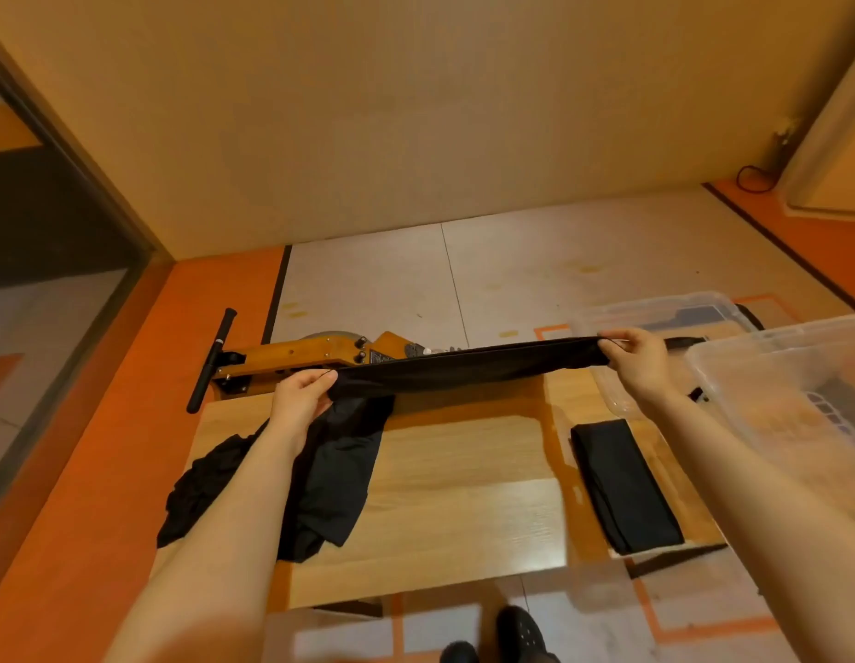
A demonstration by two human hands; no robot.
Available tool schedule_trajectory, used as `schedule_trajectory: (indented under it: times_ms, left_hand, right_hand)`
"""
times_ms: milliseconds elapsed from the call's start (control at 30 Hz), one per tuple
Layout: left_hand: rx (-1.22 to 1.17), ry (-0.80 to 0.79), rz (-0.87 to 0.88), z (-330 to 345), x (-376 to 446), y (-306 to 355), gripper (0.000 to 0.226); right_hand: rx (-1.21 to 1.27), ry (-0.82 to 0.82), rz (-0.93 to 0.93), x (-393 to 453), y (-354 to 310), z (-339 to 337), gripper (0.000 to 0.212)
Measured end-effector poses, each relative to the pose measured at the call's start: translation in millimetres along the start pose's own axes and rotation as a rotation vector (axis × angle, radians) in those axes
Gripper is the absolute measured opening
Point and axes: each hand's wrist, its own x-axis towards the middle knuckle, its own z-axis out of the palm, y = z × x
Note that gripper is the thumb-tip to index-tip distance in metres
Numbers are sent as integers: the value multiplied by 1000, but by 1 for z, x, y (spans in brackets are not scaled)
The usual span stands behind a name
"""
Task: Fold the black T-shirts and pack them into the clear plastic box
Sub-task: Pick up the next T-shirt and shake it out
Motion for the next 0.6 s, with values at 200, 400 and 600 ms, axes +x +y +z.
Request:
schedule_trajectory:
  times_ms: [200,400,600]
  left_hand:
    - [169,65,25,-1,-36,-49,15]
    - [195,54,53,6,-81,-83,10]
    - [189,84,45,5,-107,-104,8]
  right_hand:
    - [74,-11,67,-54,31,-9,15]
    - [67,-1,88,-95,56,-20,11]
    - [-18,-75,96,-111,86,-32,16]
